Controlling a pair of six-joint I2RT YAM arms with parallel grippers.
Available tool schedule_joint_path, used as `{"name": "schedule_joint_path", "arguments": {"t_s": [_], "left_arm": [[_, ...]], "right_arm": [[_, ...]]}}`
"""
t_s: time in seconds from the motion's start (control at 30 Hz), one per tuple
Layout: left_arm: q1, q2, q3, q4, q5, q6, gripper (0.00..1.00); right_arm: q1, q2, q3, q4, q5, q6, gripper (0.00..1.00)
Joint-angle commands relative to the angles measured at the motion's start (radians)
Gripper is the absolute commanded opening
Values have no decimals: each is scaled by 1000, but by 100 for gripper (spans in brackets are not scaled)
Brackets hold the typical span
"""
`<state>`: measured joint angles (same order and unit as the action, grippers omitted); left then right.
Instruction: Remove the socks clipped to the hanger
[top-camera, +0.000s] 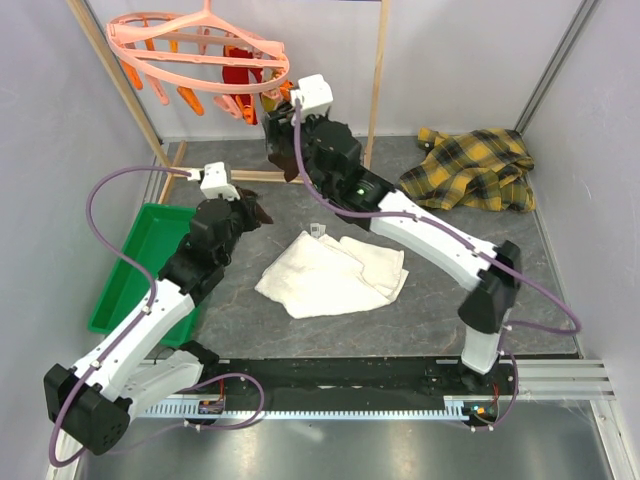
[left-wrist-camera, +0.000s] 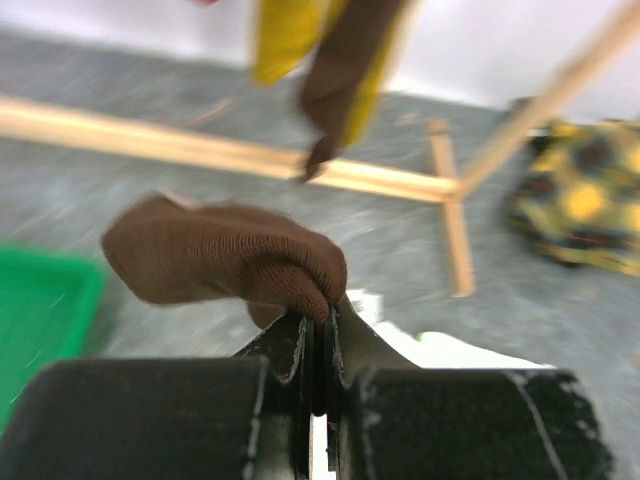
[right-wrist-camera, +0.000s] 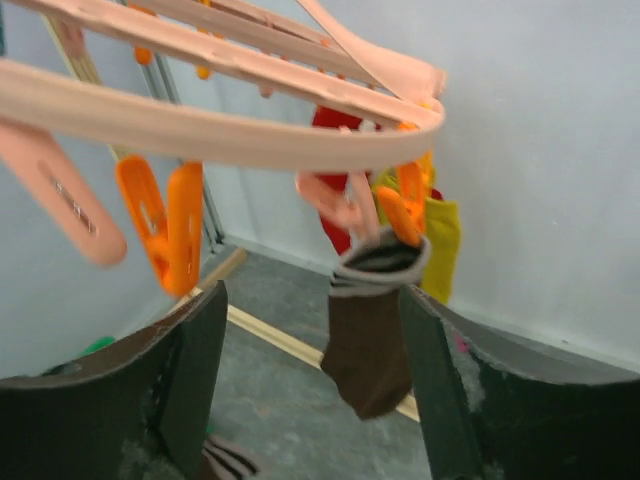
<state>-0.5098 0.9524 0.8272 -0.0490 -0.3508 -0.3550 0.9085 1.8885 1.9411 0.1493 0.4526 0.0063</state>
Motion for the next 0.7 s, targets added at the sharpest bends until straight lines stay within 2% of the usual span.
{"name": "schedule_joint_path", "arguments": {"t_s": [0.0, 0.03, 0.1, 0.23, 0.3, 0.33, 0.4, 0.43, 0.53, 0.67], "left_arm": [[13, -7, 10, -141, -217, -114, 2], [19, -10, 6, -178, -224, -128, 2], [50, -20, -10, -210, -237, -165, 2], [169, -27, -13, -304, -208, -236, 2], [263, -29, -17, -339, -168, -262, 2], [290, -21, -22, -345, -163, -266, 2], [353, -9, -25, -362, -195, -268, 2], [375, 17, -20, -370, -214, -266, 2], [477, 74, 16, -403, -234, -277, 2], [582, 213, 56, -498, -241, -355, 4]], "right_arm": [[1, -210, -175, 82, -44, 54, 82], [1, -238, -270, 105, -61, 41, 92], [1, -308, -347, 134, -46, 14, 98], [1, -411, -491, 59, 46, 52, 98], [3, -503, -563, 29, 43, 116, 98], [1, -540, -656, 33, 28, 144, 98], [1, -644, -755, 65, 5, 190, 98], [1, -675, -833, 68, -8, 239, 98], [0, -772, -924, 36, -31, 274, 98], [1, -865, -979, -20, 21, 275, 98]]}}
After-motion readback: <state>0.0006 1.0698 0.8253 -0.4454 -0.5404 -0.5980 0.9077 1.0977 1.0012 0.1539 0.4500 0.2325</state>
